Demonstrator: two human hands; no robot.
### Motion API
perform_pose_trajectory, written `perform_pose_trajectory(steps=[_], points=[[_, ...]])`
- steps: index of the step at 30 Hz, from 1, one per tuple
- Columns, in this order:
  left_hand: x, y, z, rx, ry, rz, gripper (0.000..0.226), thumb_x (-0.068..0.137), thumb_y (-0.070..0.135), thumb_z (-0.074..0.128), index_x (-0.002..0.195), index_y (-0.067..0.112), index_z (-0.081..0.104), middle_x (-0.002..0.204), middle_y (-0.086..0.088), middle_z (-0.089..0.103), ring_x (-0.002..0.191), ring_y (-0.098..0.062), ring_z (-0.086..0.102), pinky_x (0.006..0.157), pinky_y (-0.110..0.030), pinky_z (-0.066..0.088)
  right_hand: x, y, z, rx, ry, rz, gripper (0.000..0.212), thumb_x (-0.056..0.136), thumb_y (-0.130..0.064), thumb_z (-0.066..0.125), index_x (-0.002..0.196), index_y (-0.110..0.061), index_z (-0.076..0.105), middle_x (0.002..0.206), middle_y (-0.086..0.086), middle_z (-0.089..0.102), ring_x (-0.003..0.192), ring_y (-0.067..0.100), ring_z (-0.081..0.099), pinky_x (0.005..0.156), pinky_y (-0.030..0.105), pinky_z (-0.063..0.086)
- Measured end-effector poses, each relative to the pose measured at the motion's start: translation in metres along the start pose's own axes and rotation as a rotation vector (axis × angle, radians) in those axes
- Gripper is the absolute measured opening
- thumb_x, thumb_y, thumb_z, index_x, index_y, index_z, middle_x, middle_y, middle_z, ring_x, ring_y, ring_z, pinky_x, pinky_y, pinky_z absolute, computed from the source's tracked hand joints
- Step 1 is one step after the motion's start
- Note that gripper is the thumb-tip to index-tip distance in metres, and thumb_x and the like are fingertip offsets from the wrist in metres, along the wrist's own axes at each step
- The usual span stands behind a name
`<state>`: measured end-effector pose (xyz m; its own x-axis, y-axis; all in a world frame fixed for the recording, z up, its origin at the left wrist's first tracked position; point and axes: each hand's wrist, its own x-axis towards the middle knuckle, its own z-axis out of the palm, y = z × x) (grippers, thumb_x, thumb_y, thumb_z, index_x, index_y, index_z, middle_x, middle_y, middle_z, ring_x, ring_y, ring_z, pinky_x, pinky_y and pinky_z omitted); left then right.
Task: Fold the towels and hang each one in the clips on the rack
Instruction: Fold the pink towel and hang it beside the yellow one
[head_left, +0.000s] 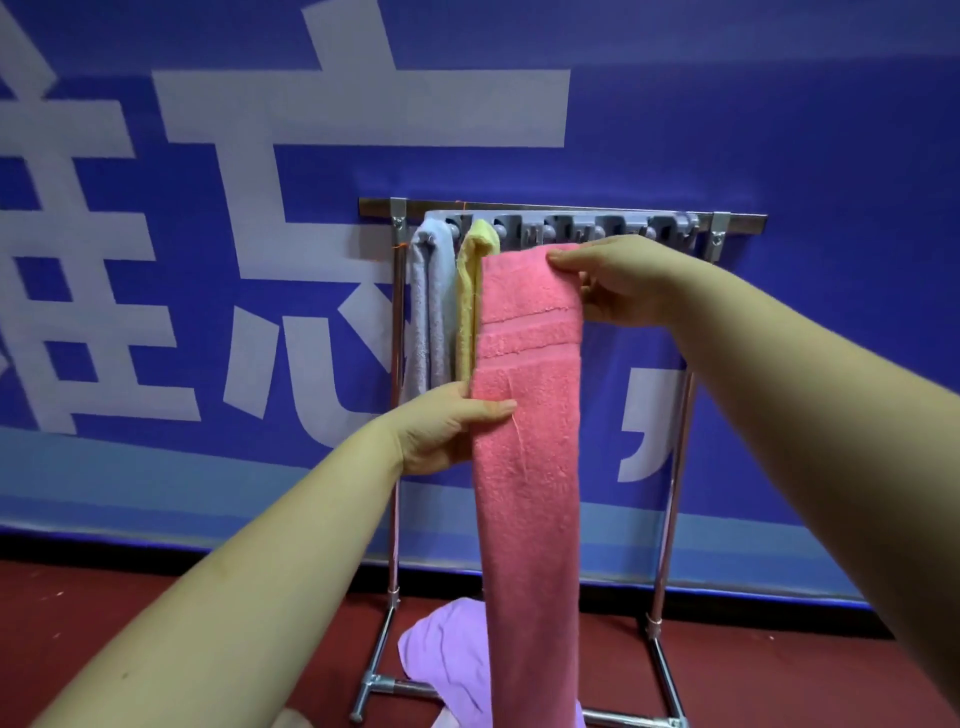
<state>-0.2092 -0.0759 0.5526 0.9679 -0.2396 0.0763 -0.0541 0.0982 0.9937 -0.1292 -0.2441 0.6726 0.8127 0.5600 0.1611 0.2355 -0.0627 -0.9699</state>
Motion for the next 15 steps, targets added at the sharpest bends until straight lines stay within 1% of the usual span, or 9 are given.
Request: perform_pose_trajectory(steps=[2,4,7,9,11,12,13,14,15], points=[[0.000,0.002,0.002,-0.024,-0.018,-0.001,0.016,0.087,0.007,0.050,0.095,0.009,0.063,0.079,-0.001,0.072,0.071,-0.012,0.069,0.072,-0.026,0.056,0.004,0.009,-0.008,-0.014,0.049,0.056,0.010,0.095,-0.018,0.052,0.088,-0.015,0.060,0.073,0.001,0.056,0.056,0.007,0.057,0.052,0.019,0.053],[-0.001,0.006,0.001,-0.059,-0.017,-0.002,0.019,0.092,0.007,0.044,0.096,0.008,0.063,0.078,-0.003,0.072,0.070,-0.013,0.068,0.070,-0.026,0.056,0.007,0.023,-0.015,0.059,0.071,0.109,0.014,0.096,-0.016,0.050,0.086,-0.016,0.060,0.070,0.000,0.056,0.045,0.004,0.058,0.047,0.016,0.053],[0.001,0.011,0.001,-0.118,-0.027,0.004,0.021,0.092,0.008,0.042,0.100,0.007,0.061,0.082,-0.006,0.072,0.072,-0.015,0.069,0.073,-0.027,0.057,0.009,0.051,-0.018,0.213,0.068,0.195,0.020,0.099,-0.018,0.042,0.091,-0.019,0.061,0.060,-0.003,0.065,0.043,0.004,0.061,0.043,0.017,0.051],[0.002,0.014,0.002,-0.149,-0.021,-0.015,0.021,0.093,0.008,0.042,0.103,0.005,0.060,0.082,-0.008,0.071,0.072,-0.015,0.069,0.073,-0.028,0.057,0.005,0.075,-0.014,0.346,0.075,0.254,0.024,0.099,-0.028,0.041,0.087,-0.017,0.058,0.052,-0.004,0.065,0.045,0.006,0.063,0.044,0.019,0.052],[0.005,0.017,0.003,-0.161,-0.005,-0.035,0.021,0.095,0.008,0.040,0.105,0.006,0.058,0.078,-0.008,0.071,0.068,-0.015,0.069,0.068,-0.028,0.058,-0.004,0.102,-0.007,0.496,0.041,0.317,0.043,0.095,-0.048,0.040,0.082,-0.011,0.056,0.055,0.002,0.064,0.048,0.013,0.065,0.046,0.021,0.053],[0.007,0.018,0.004,-0.162,0.010,-0.043,0.021,0.096,0.008,0.039,0.106,0.006,0.057,0.076,-0.008,0.071,0.066,-0.015,0.069,0.066,-0.028,0.058,-0.009,0.116,-0.002,0.559,-0.005,0.343,0.055,0.090,-0.060,0.038,0.083,-0.009,0.057,0.063,0.006,0.065,0.053,0.017,0.066,0.051,0.022,0.055],[0.008,0.019,0.005,-0.164,0.025,-0.046,0.021,0.097,0.009,0.038,0.107,0.005,0.056,0.075,-0.008,0.071,0.065,-0.015,0.069,0.064,-0.027,0.058,-0.015,0.130,0.004,0.612,-0.072,0.358,0.068,0.083,-0.071,0.037,0.088,-0.007,0.060,0.074,0.009,0.067,0.063,0.021,0.067,0.060,0.026,0.057],[0.010,0.020,0.004,-0.169,0.046,-0.046,0.021,0.097,0.008,0.037,0.108,0.005,0.056,0.075,-0.008,0.070,0.065,-0.015,0.068,0.063,-0.027,0.058,-0.022,0.143,0.010,0.667,-0.159,0.367,0.079,0.074,-0.079,0.038,0.093,-0.007,0.065,0.086,0.011,0.068,0.074,0.023,0.068,0.071,0.031,0.057],[0.012,0.021,0.003,-0.169,0.065,-0.047,0.021,0.098,0.009,0.037,0.108,0.004,0.055,0.077,-0.009,0.070,0.066,-0.016,0.068,0.063,-0.027,0.058,-0.028,0.154,0.017,0.719,-0.256,0.360,0.086,0.067,-0.083,0.040,0.097,-0.007,0.068,0.095,0.012,0.069,0.083,0.025,0.067,0.078,0.035,0.054]])
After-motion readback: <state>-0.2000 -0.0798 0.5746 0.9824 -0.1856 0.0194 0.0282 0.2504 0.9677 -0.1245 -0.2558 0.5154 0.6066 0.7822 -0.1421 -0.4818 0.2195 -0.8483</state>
